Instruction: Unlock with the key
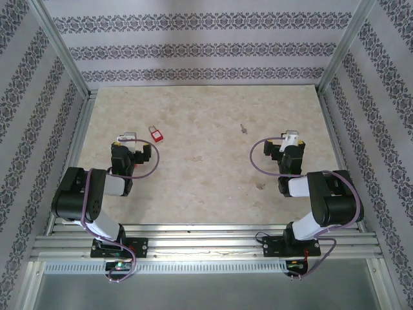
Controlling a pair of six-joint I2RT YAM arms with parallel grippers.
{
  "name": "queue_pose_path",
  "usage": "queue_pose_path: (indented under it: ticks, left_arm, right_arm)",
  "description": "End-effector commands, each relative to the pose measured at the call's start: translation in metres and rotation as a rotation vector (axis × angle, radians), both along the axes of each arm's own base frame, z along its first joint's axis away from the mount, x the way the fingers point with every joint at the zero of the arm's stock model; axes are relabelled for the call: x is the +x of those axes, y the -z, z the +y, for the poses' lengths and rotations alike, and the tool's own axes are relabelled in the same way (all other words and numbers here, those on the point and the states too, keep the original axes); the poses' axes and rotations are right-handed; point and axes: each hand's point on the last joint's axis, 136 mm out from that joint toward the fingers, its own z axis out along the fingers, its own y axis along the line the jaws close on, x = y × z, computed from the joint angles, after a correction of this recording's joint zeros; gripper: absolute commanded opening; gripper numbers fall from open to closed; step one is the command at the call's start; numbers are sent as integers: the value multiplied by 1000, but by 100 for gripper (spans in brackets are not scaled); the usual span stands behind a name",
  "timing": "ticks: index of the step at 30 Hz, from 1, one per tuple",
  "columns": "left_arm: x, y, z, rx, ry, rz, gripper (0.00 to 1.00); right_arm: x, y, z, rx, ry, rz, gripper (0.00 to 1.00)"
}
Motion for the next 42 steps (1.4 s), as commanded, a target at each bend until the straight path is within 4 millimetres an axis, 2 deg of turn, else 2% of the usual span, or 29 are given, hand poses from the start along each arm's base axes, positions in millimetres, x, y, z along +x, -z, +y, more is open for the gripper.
queue_pose_path:
  ticks: [1, 3, 4, 19, 21, 24, 27, 29, 31, 33, 35, 39, 42]
  left_arm:
    - [0, -1, -2, 4, 15, 1, 99]
    - [0, -1, -2, 5, 15, 1, 99]
    - [0, -1, -2, 4, 15, 0, 100]
    - [0, 0, -2, 4, 16, 2, 99]
    - [1, -1, -3, 2, 19, 3, 99]
    - [1, -3, -1, 4, 12, -2, 99]
    - [-1, -29, 6, 20, -47, 12, 99]
    - [-5, -58, 17, -9, -134, 22, 100]
    - [-11, -87, 15, -96, -150, 10, 100]
    - [-21, -112, 5, -220, -127, -9, 100]
    - [-35, -133, -13, -349, -61, -19, 100]
    - [-61, -151, -52, -567, 68, 43, 100]
    - [-76, -155, -93, -638, 194, 114, 100]
  right_arm:
    - [3, -4, 13, 35, -79, -19, 98]
    - [1, 2, 17, 33, -102, 7, 98]
    - [8, -6, 18, 30, -111, -8, 98]
    - [8, -6, 15, 35, -95, -10, 98]
    - [5, -13, 7, -10, -2, -26, 98]
    - [3, -35, 7, -64, 44, -25, 98]
    - [-2, -68, 23, -103, 52, 51, 98]
    - [-15, -91, 41, -42, 6, 113, 98]
    - [-35, -103, 44, 92, 49, 165, 98]
    - [-56, -99, 57, 243, 12, 248, 98]
    - [-85, -80, 61, 390, 56, 373, 98]
    - [-134, -34, 67, 527, 116, 589, 89]
    - [-153, -9, 72, 561, 125, 690, 78]
